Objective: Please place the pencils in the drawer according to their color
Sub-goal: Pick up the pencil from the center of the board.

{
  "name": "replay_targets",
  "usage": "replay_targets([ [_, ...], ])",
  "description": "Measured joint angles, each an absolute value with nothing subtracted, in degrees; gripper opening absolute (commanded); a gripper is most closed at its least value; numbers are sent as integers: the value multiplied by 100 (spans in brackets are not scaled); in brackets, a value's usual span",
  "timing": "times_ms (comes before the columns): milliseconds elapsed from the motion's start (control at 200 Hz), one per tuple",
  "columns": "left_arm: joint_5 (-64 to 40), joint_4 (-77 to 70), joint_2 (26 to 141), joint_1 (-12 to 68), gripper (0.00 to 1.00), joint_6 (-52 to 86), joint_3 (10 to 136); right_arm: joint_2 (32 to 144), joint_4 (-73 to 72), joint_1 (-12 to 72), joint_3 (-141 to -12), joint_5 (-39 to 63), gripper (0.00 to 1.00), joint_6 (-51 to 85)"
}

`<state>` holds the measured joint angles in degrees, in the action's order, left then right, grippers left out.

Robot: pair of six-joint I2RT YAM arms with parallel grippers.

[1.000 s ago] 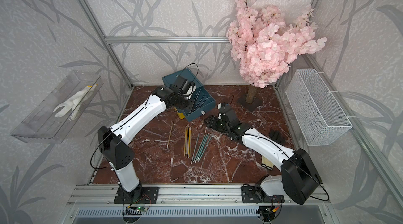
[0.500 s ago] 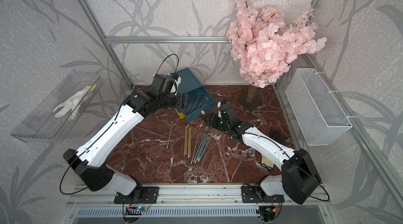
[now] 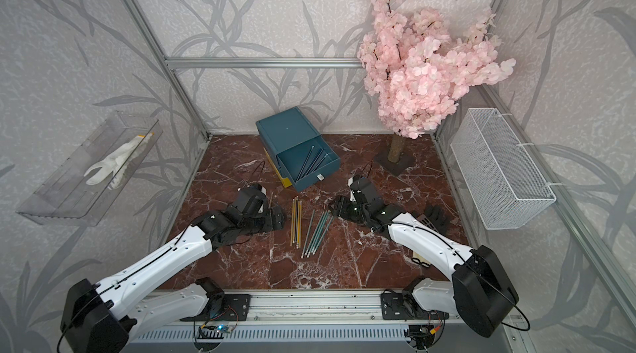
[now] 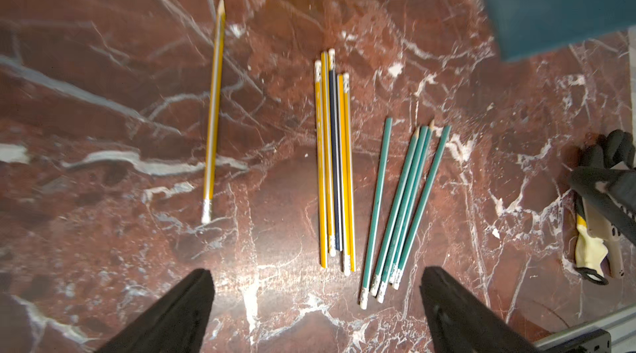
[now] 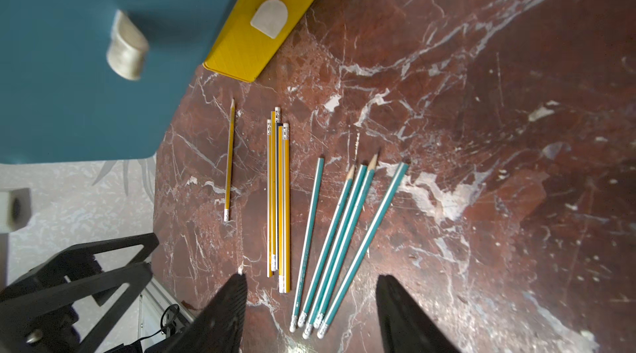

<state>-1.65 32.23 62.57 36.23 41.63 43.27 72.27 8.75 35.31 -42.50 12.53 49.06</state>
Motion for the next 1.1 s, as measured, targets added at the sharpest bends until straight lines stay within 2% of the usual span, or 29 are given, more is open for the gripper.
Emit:
replay_targets([
  [30,-211,3116,6379,3642,79,4204,4289,7214,895,3551,-4217,1251,63,4906],
  [160,-405,2591,6982,3691,29,4303,4292,7183,932,3642,-4167,1223,63,4915],
  [250,-484,2298,7389,3708,17,4322,4320,7164,932,3695,-4167,1181,63,4934],
  [360,-589,2069,7850,3708,7,4303,4482,7161,932,3758,-4167,1114,63,4954],
  [730,-856,1570,8731,3712,1,4110,4799,7161,961,3817,-4167,969,63,4969],
  [1100,-884,1485,9190,3712,0,3955,4871,7166,1039,3820,-4230,939,63,4963],
])
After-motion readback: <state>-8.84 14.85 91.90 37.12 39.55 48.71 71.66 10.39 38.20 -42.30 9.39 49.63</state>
